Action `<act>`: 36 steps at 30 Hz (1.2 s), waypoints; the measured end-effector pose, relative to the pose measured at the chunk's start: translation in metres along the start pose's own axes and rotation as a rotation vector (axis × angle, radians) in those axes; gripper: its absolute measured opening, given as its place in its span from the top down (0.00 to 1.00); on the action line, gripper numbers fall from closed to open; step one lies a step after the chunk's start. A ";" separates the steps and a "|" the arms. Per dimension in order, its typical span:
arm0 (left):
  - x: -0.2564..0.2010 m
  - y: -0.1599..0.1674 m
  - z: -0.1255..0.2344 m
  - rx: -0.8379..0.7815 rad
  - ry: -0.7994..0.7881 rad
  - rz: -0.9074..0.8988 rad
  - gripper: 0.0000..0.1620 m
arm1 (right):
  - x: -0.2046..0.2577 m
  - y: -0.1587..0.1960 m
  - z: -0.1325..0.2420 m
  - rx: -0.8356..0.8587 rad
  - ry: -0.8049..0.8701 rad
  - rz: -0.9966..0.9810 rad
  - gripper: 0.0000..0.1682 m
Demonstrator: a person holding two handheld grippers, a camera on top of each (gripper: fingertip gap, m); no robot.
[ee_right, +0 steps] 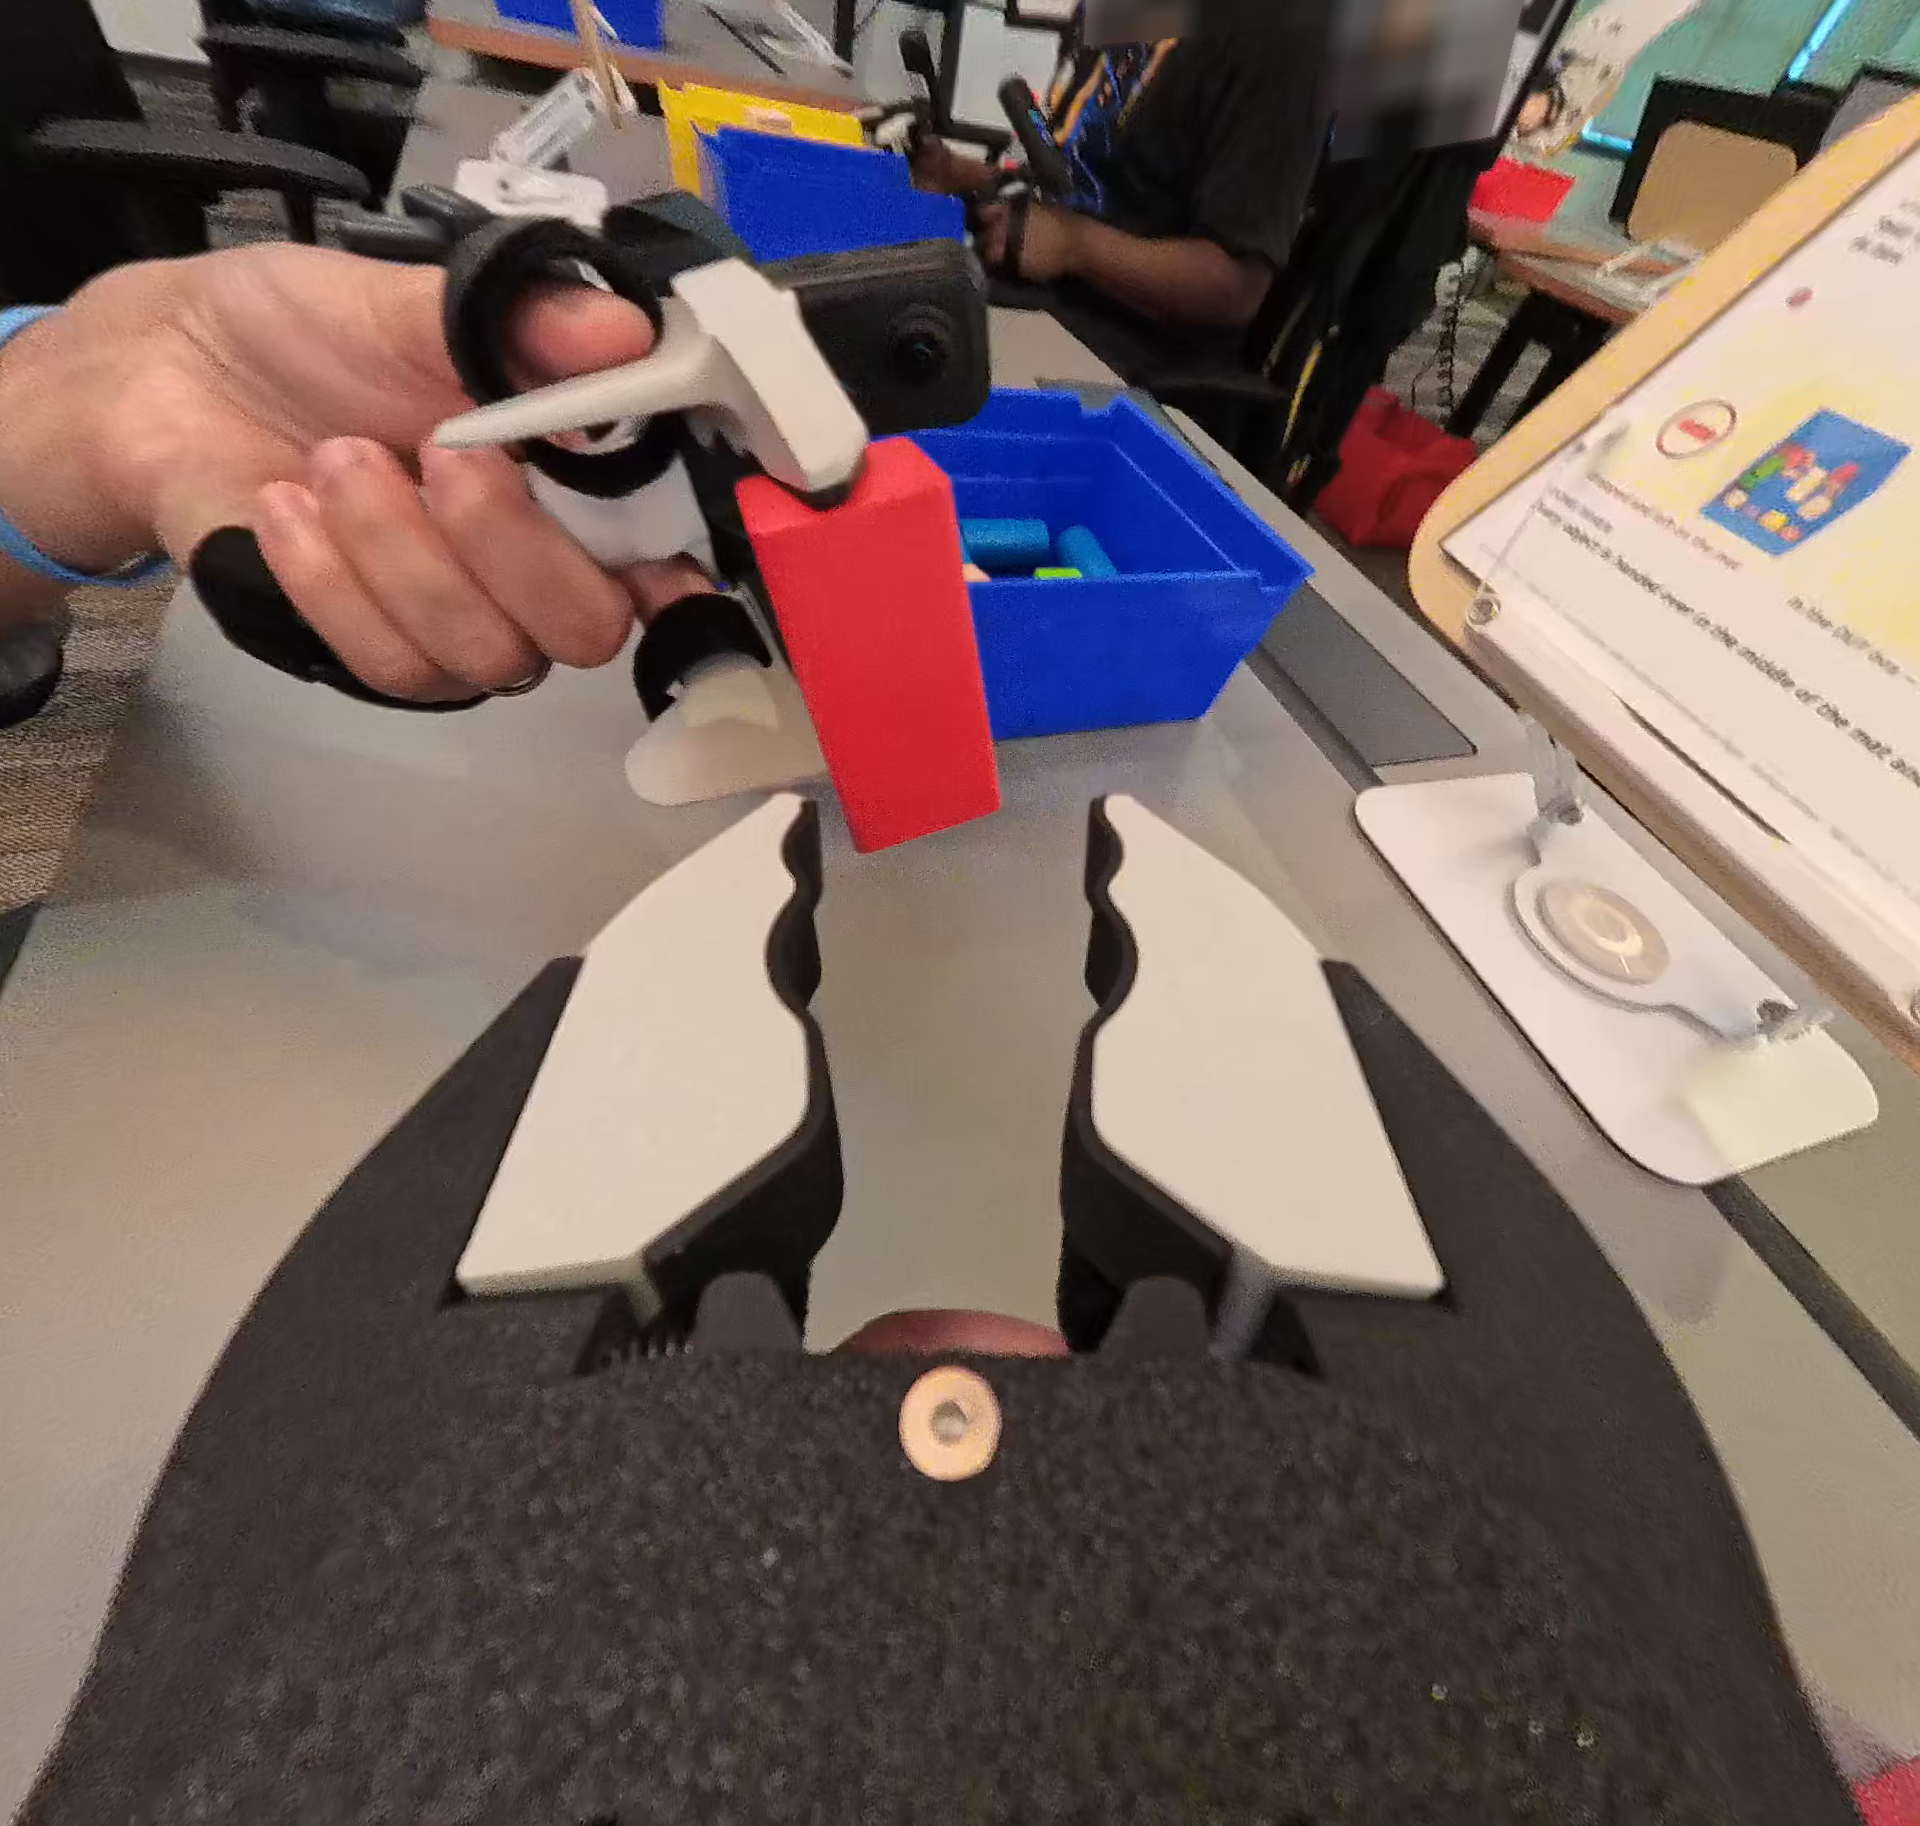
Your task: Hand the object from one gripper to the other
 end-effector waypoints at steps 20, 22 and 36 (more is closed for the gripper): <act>0.002 0.087 0.048 0.056 0.060 -0.298 0.60 | -0.016 -0.058 0.104 -0.074 0.058 0.057 0.80; 0.033 0.123 0.063 0.087 -0.032 -0.327 0.63 | -0.045 -0.051 0.145 0.085 0.272 0.006 0.80; 0.060 0.155 0.063 0.231 -0.125 -0.304 0.67 | -0.081 0.143 0.236 1.084 0.551 -0.827 0.80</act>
Point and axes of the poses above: each gripper's, where its closed fingertips meet, z back along the fingers, y out of its underside, x = y × z across the jaws, the point moved 6 cm from there along z, back along the fingers, and after that the axes turned 4 degrees about -x, right-handed, at the moved point
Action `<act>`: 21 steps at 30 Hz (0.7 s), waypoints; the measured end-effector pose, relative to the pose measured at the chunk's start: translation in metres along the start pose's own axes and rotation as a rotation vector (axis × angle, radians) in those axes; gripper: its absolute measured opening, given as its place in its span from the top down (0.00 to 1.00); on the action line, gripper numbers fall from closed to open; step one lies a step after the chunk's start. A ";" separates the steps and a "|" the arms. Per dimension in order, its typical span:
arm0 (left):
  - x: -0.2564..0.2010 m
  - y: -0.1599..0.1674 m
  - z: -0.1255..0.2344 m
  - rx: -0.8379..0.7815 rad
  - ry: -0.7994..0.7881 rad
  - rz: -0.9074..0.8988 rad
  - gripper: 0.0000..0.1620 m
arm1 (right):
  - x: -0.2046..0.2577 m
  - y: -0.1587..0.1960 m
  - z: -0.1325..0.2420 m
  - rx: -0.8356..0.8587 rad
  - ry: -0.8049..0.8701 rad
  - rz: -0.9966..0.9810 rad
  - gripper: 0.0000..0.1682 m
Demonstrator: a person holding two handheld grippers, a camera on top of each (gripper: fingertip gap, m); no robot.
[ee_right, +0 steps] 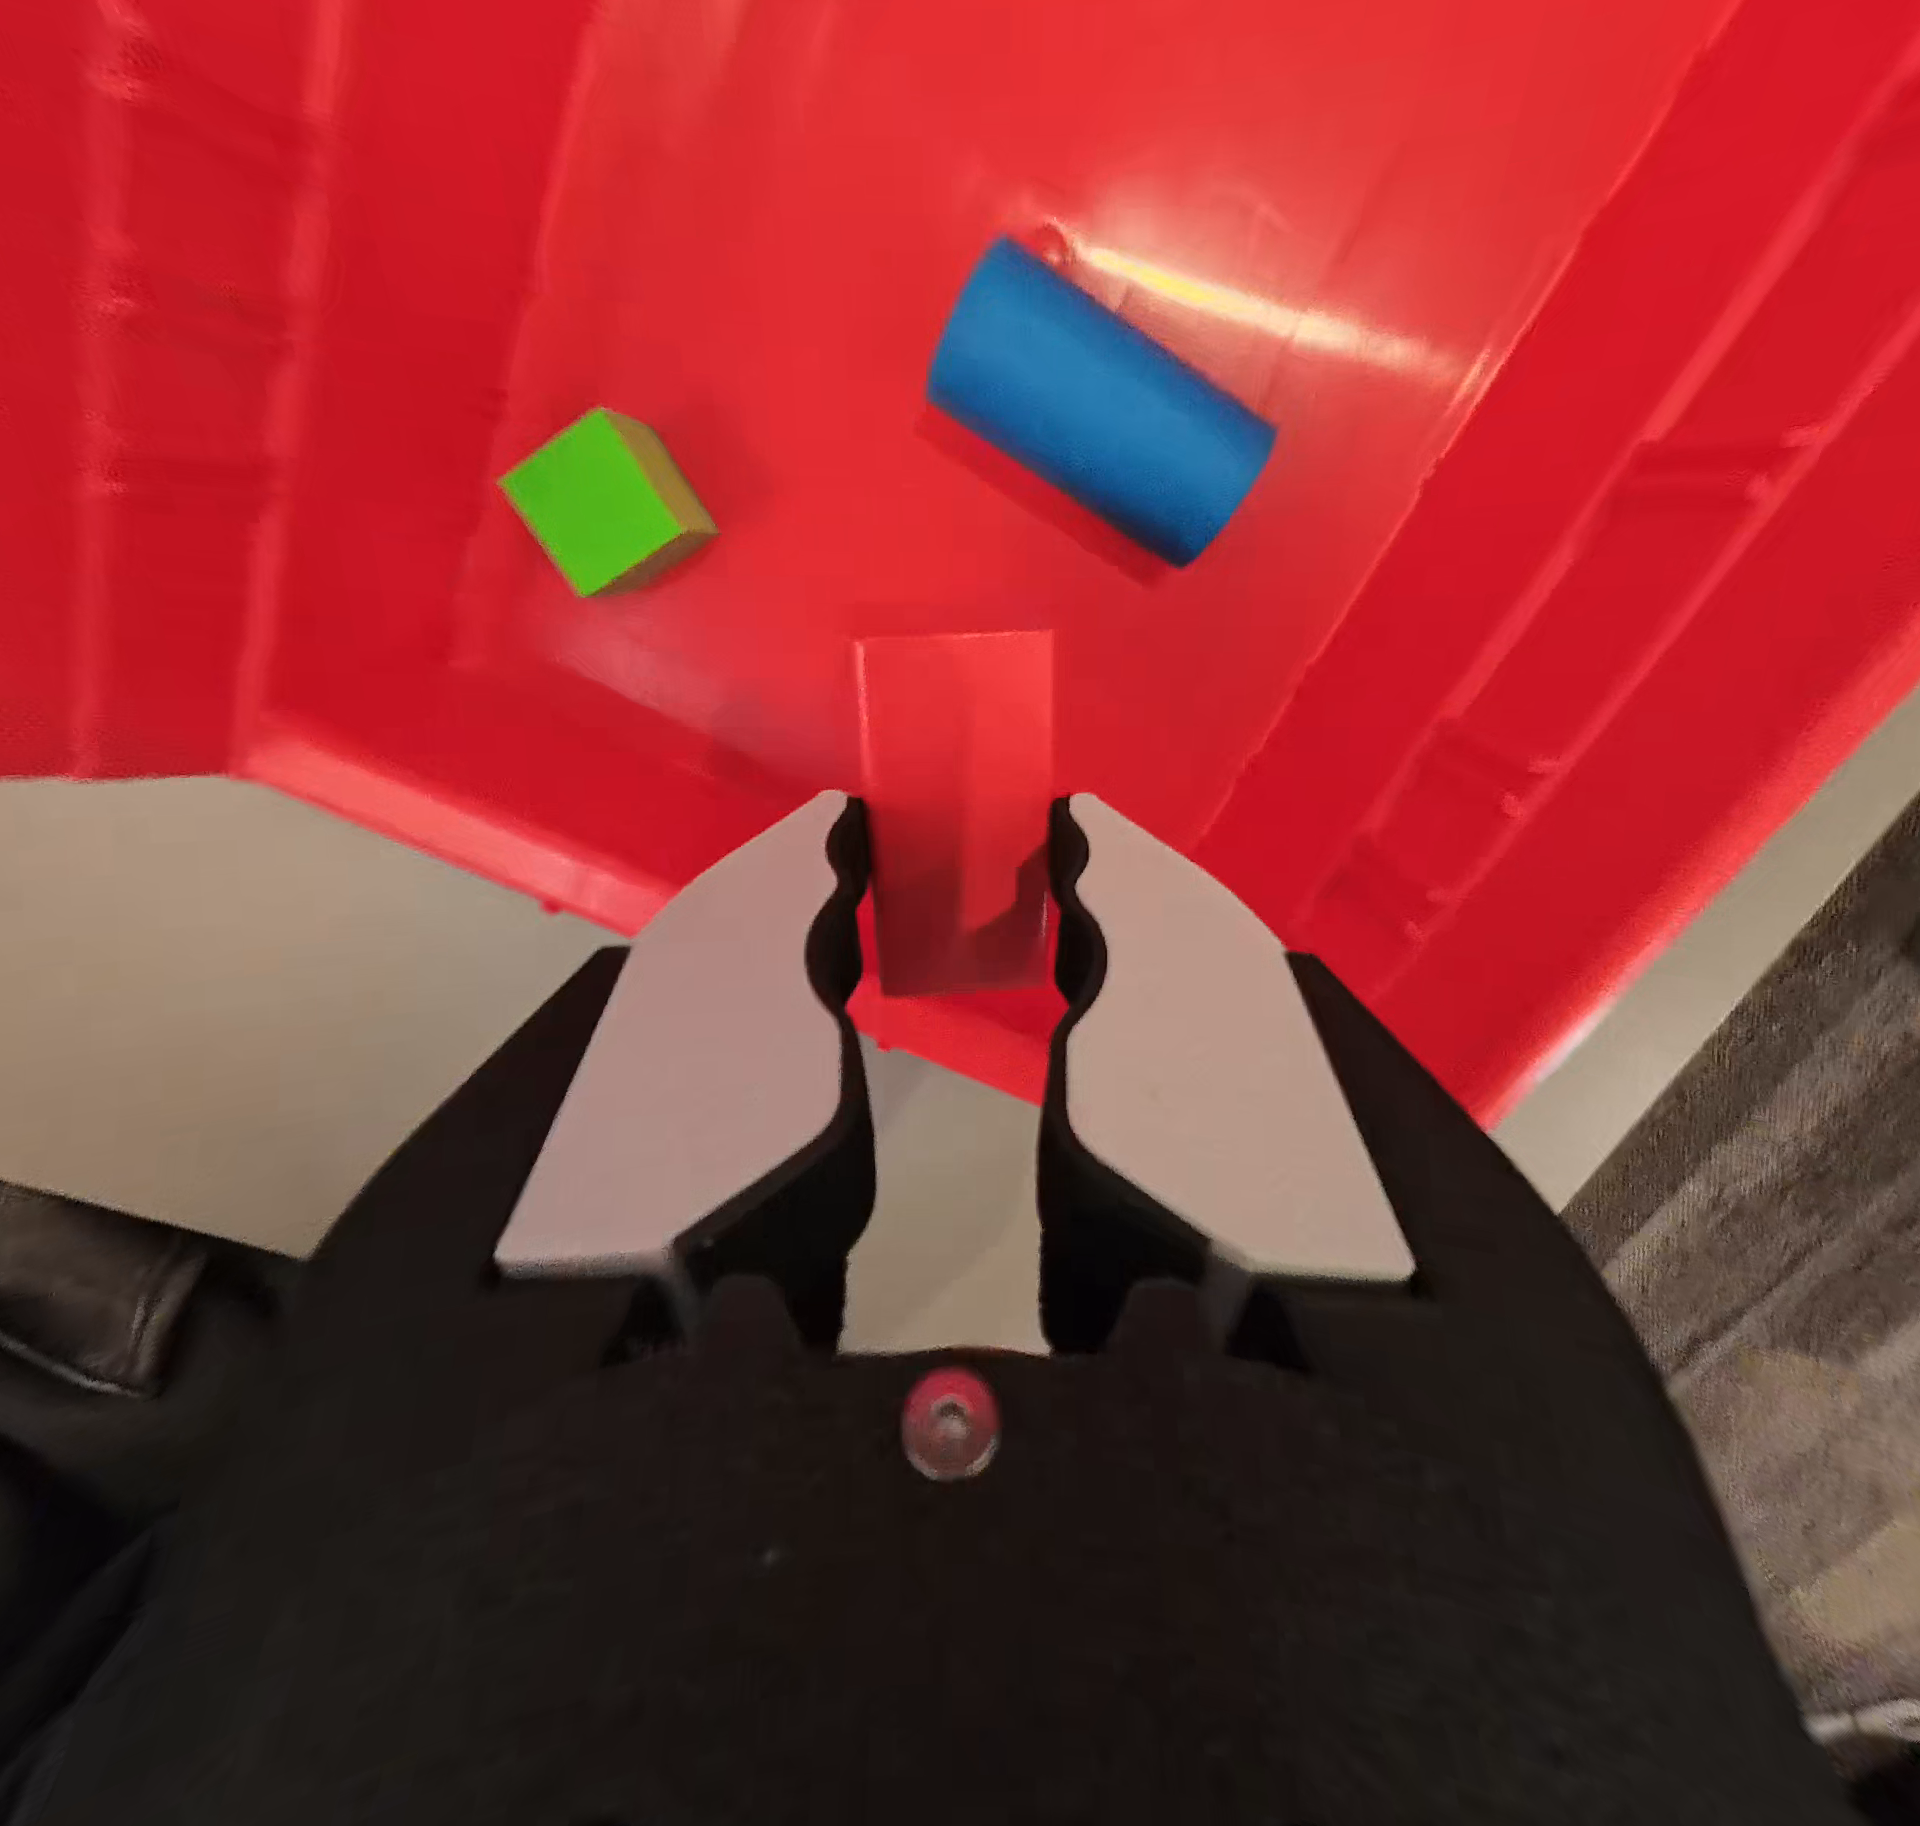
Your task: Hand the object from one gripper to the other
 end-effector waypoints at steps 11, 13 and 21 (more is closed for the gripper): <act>-0.010 0.007 -0.003 0.084 -0.024 -0.120 0.67 | -0.019 0.001 -0.037 0.137 0.167 -0.124 0.80; -0.009 0.008 -0.003 0.095 -0.038 -0.133 0.67 | -0.018 0.003 -0.042 0.175 0.177 -0.128 0.80; -0.011 0.010 -0.004 0.122 -0.083 -0.196 0.64 | -0.010 -0.009 -0.001 0.057 0.298 -0.056 0.76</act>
Point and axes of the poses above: each gripper's, where its closed fingertips meet, z back along the fingers, y out of its underside, x = y × z across the jaws, the point moved 6 cm from there along z, back along the fingers, and after that the axes turned 4 degrees about -x, right-handed, at the moved point
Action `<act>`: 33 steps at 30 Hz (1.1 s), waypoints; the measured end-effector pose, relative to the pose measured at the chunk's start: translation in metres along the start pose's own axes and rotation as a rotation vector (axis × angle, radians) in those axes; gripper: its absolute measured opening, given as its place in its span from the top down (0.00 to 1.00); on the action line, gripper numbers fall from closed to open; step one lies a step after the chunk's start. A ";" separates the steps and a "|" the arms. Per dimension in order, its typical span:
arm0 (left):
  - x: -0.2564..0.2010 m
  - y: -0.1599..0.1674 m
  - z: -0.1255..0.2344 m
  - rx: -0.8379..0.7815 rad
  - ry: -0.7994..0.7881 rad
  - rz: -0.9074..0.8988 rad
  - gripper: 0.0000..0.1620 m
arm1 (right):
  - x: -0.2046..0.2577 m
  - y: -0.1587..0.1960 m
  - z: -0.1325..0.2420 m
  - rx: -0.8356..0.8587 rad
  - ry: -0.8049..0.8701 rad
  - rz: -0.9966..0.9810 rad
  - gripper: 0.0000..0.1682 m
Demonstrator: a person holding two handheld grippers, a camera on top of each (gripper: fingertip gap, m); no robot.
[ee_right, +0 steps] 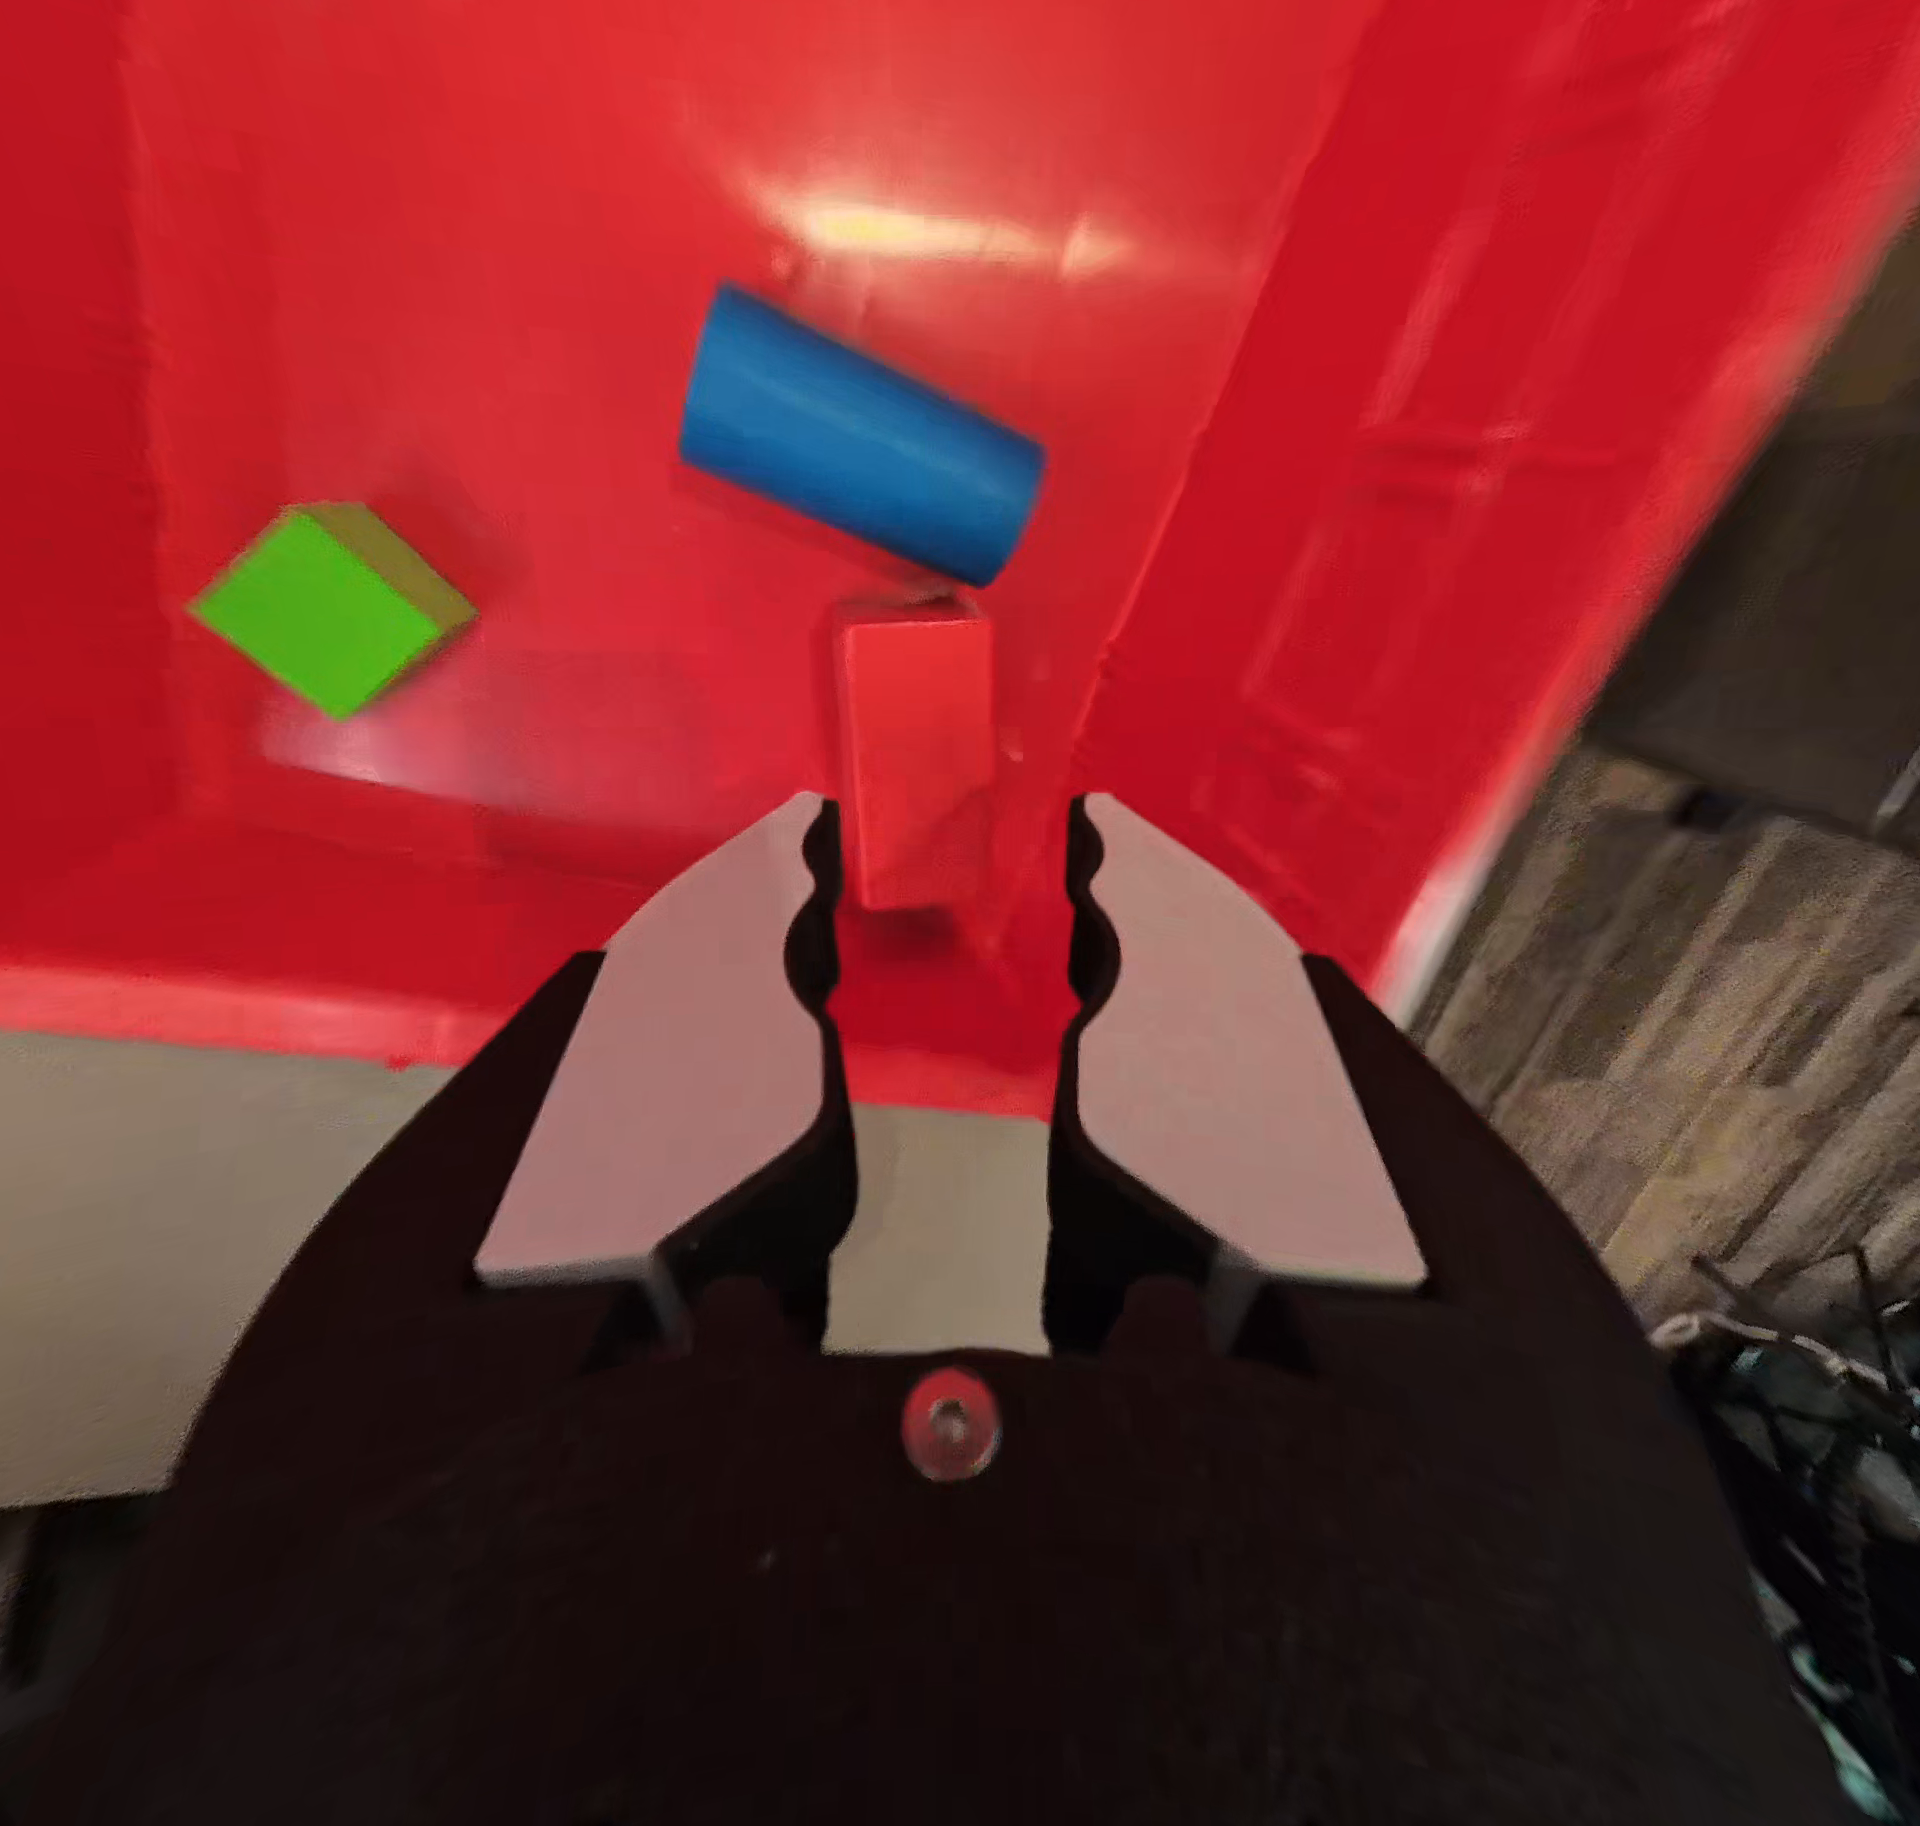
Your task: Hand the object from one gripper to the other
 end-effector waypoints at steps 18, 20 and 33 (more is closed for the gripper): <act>0.036 -0.057 0.099 -0.238 -0.789 -0.304 0.68 | 0.212 0.131 0.043 -0.866 -0.561 0.110 0.79; 0.035 -0.078 0.127 -0.256 -0.807 -0.339 0.63 | 0.219 0.133 0.055 -0.933 -0.660 0.115 0.80; 0.141 -0.170 0.218 0.702 -0.988 -0.790 0.54 | 0.191 0.139 0.053 -0.987 -0.536 0.192 0.80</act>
Point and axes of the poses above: each gripper's, where its closed fingertips meet, z back along the fingers, y out of its underside, x = y × z across the jaws, the point moved 6 cm from there along z, back along the fingers, and after that the axes turned 4 degrees about -x, right-handed, at the moved point
